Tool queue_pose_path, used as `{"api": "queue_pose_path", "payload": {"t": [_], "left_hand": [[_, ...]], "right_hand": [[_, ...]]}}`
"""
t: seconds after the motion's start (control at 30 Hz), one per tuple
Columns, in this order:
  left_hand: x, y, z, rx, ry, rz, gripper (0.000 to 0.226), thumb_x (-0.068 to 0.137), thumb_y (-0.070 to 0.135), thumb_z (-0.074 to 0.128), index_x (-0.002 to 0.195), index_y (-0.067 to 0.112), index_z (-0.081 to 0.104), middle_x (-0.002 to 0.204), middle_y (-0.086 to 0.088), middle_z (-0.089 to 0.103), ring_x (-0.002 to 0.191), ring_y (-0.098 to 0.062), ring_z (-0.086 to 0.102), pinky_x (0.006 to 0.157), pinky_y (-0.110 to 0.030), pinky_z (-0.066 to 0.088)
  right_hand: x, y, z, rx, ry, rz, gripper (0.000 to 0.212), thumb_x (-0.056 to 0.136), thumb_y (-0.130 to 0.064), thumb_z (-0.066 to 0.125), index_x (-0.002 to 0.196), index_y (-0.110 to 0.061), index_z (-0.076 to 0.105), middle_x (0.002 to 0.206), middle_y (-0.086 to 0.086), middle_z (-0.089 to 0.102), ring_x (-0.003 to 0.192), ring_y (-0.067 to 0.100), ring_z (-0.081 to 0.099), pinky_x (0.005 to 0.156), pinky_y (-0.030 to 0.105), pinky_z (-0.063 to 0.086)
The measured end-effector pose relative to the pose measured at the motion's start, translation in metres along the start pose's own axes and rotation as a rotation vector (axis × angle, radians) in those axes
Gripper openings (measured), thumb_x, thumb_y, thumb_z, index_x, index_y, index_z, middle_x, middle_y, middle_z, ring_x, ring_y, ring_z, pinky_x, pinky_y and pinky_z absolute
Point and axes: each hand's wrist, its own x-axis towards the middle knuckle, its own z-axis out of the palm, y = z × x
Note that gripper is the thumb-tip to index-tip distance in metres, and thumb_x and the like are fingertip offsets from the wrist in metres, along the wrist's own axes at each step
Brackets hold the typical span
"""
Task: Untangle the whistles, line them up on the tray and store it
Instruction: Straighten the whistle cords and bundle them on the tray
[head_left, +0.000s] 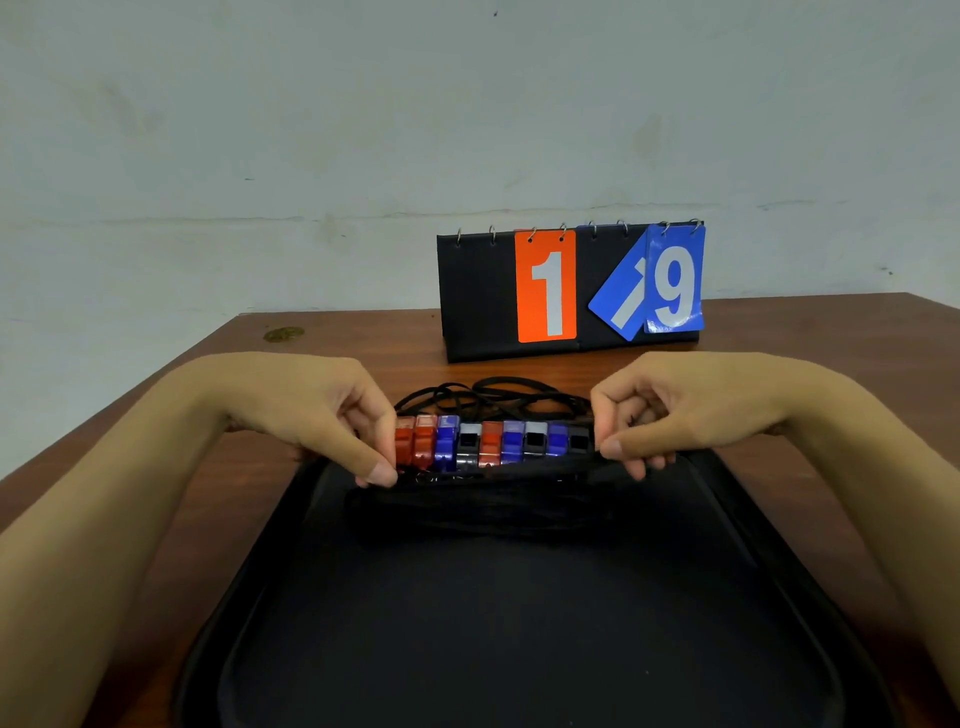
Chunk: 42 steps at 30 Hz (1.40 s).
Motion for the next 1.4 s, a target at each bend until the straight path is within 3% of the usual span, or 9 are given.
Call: {"api": "queue_pose_path", "payload": {"t": [0.27,0.4,0.47,0.6,0.8,0.87,1.0,1.17,1.4], "left_hand": [[0.005,0.008,0.004,0.158,-0.011,-0.068,0.005,0.09,0.027,0.077,0.09,0.022,0.078,0.053,0.023,0.061,0.044,0.0,0.051,0.046,-0.011,0.038],[0.006,0.008,0.005,0.176,-0.002,-0.056,0.006,0.091,0.031,0.077,0.093,0.025,0.077,0.055,0.03,0.061,0.05,0.008,0.058,0.052,-0.006,0.039],[0.005,0.006,0.005,0.125,0.015,-0.044,0.015,0.088,0.044,0.077,0.092,0.03,0.079,0.063,0.018,0.066,0.054,-0.007,0.055,0.06,-0.024,0.045],[0.006,0.005,0.005,0.083,0.129,0.013,0.026,0.094,0.048,0.068,0.086,0.024,0.077,0.062,0.004,0.061,0.047,-0.012,0.042,0.048,-0.026,0.035],[0.016,0.008,0.014,-0.03,0.33,0.156,0.034,0.096,0.051,0.063,0.082,0.022,0.075,0.063,-0.005,0.053,0.05,-0.025,0.035,0.047,-0.018,0.031],[0.021,0.009,0.018,-0.03,0.394,0.194,0.035,0.096,0.053,0.062,0.084,0.024,0.076,0.063,-0.001,0.061,0.054,-0.028,0.046,0.057,-0.017,0.039],[0.026,0.016,0.024,-0.024,0.484,0.206,0.027,0.099,0.041,0.061,0.084,0.025,0.077,0.078,0.011,0.076,0.07,0.005,0.067,0.07,-0.004,0.043],[0.03,0.017,0.026,-0.053,0.54,0.204,0.028,0.098,0.042,0.059,0.088,0.023,0.077,0.089,0.009,0.078,0.087,0.004,0.071,0.083,-0.019,0.045],[0.033,0.016,0.028,-0.032,0.562,0.204,0.026,0.1,0.042,0.06,0.087,0.027,0.077,0.088,0.005,0.078,0.086,0.0,0.072,0.081,-0.018,0.045]], "right_hand": [[0.003,-0.002,0.002,-0.019,-0.049,0.025,0.009,0.099,-0.022,0.065,0.097,-0.02,0.073,0.084,0.005,0.077,0.07,0.013,0.069,0.064,0.024,0.054],[0.004,0.009,-0.004,-0.027,0.248,0.071,0.026,0.104,-0.031,0.055,0.09,-0.019,0.073,0.069,0.002,0.07,0.058,0.012,0.065,0.056,0.02,0.049],[0.009,0.023,-0.01,-0.179,0.476,0.117,0.025,0.103,-0.032,0.055,0.086,-0.026,0.072,0.068,-0.005,0.07,0.058,0.004,0.065,0.062,0.017,0.046],[0.014,0.047,-0.016,-0.418,0.66,0.22,0.014,0.102,-0.026,0.057,0.103,-0.032,0.07,0.095,-0.013,0.071,0.08,-0.002,0.06,0.07,0.012,0.039],[0.03,0.063,-0.007,-0.424,0.514,0.27,0.031,0.097,-0.019,0.067,0.127,-0.024,0.066,0.121,-0.004,0.071,0.109,0.013,0.066,0.096,0.026,0.051],[0.032,0.063,-0.007,-0.419,0.489,0.274,0.031,0.095,-0.022,0.07,0.126,-0.027,0.067,0.118,-0.006,0.07,0.106,0.011,0.067,0.094,0.026,0.052],[0.033,0.066,-0.006,-0.412,0.471,0.294,0.023,0.091,-0.027,0.075,0.113,-0.031,0.068,0.1,-0.012,0.07,0.086,0.001,0.063,0.077,0.016,0.046],[0.034,0.067,-0.005,-0.433,0.481,0.32,0.01,0.093,-0.026,0.072,0.088,-0.032,0.065,0.085,-0.012,0.068,0.078,0.0,0.062,0.065,0.013,0.041],[0.029,0.059,-0.007,-0.448,0.517,0.322,0.018,0.101,-0.027,0.06,0.118,-0.023,0.064,0.107,-0.004,0.068,0.098,0.012,0.063,0.082,0.021,0.048]]}}
